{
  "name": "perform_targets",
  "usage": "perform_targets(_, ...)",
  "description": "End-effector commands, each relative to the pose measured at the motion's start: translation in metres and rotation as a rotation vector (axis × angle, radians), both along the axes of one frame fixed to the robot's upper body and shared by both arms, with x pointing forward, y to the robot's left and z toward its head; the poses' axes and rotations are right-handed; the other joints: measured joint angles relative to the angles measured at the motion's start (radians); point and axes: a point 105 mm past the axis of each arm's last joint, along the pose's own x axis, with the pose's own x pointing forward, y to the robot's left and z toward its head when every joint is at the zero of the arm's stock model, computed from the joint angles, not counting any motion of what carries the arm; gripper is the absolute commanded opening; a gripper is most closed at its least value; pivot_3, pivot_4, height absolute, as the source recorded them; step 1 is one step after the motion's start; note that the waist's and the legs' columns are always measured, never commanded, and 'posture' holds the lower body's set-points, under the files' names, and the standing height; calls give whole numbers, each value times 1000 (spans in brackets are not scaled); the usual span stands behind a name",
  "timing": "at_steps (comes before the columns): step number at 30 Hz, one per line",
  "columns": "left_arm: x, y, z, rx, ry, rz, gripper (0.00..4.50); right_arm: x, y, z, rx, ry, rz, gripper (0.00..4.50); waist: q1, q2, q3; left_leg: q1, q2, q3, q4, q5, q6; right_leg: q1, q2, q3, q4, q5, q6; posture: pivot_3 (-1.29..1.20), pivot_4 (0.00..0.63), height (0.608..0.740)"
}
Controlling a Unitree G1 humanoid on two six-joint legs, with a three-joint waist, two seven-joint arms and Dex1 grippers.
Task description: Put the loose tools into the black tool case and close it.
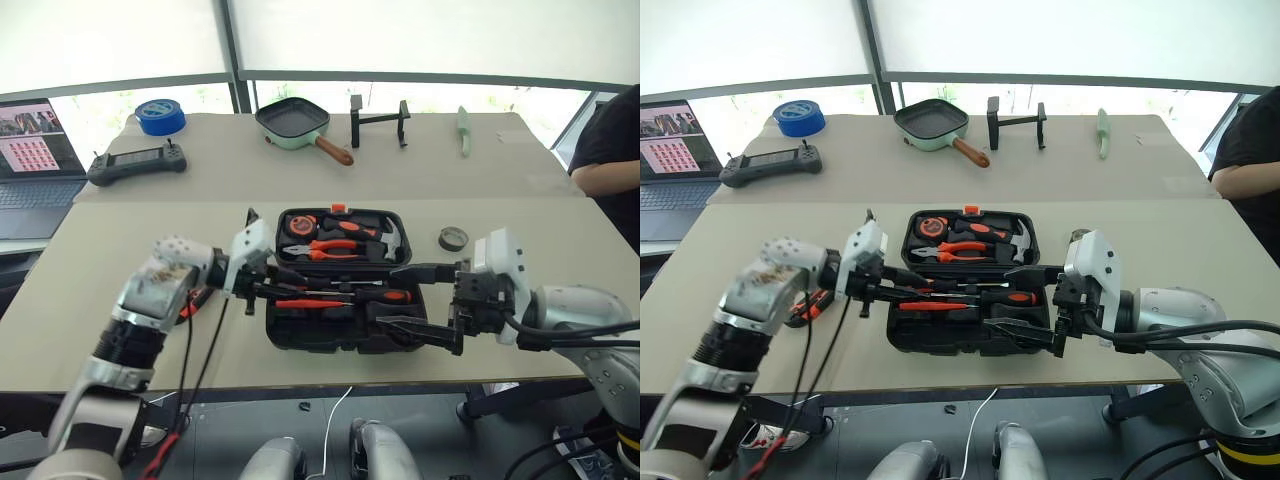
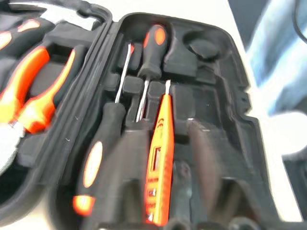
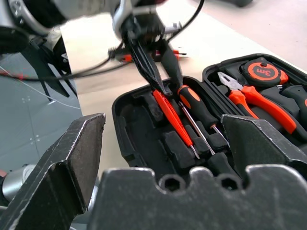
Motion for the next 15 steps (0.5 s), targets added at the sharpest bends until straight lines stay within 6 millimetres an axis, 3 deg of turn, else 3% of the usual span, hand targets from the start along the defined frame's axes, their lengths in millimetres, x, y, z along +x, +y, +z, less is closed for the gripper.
perform_targets(1,15,0,11,-53,-71,91,54,-1,-1,10,1,-51,10,4500,1,0,0,0,0,0,0,0,0,0,0,0,0,0,0,0,150,740)
perform_targets(11,-2,-8,-12,-72,21,49,54,1,-2,7,0,-38,-1,4500,-6,0,0,0,0,0,0,0,0,0,0,0,0,0,0,0,150,740)
perform_targets(15,-8,-2,-34,2,6,38,54,3,-4,5,1,-30,-9,4500,-5,0,0,0,0,0,0,0,0,0,0,0,0,0,0,0,150,740)
